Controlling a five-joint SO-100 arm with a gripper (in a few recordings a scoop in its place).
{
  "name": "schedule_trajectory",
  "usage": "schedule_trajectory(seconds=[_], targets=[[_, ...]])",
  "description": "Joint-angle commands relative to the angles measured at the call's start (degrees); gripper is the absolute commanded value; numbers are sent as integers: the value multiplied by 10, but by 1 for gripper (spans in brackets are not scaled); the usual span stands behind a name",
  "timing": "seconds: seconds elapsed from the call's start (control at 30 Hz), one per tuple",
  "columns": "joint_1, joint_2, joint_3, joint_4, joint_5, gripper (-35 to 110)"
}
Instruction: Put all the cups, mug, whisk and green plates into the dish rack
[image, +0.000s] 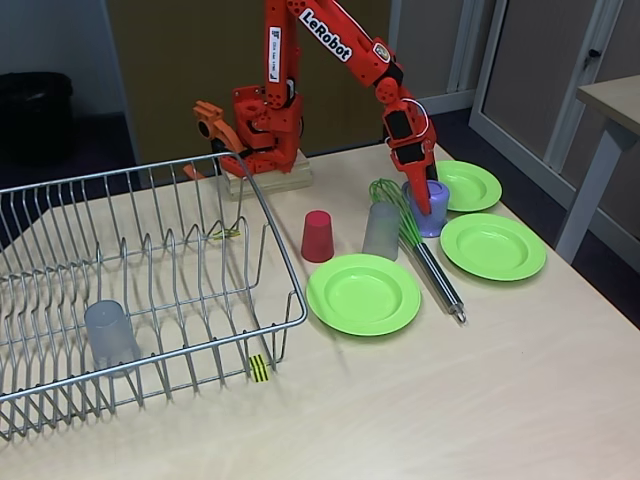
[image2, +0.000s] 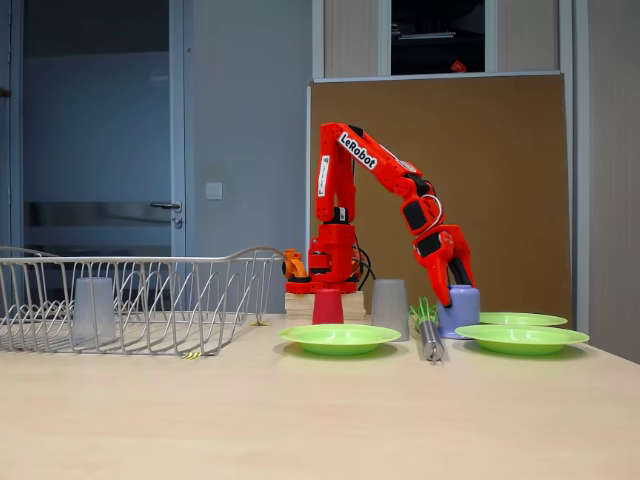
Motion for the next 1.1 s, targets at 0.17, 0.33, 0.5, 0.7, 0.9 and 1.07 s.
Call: schedule_trajectory(seconds=[0.17,0.33,0.5,0.7,0.9,1.07], targets=[[5,44,-39,99,-52,16],[5,70,-97,196,-72,17],[11,83,-163,282,-106,17],[46,109,-220,354,-200,17],[160,178,-277,479,-418,16],[296,225,-333,566,-645,15]])
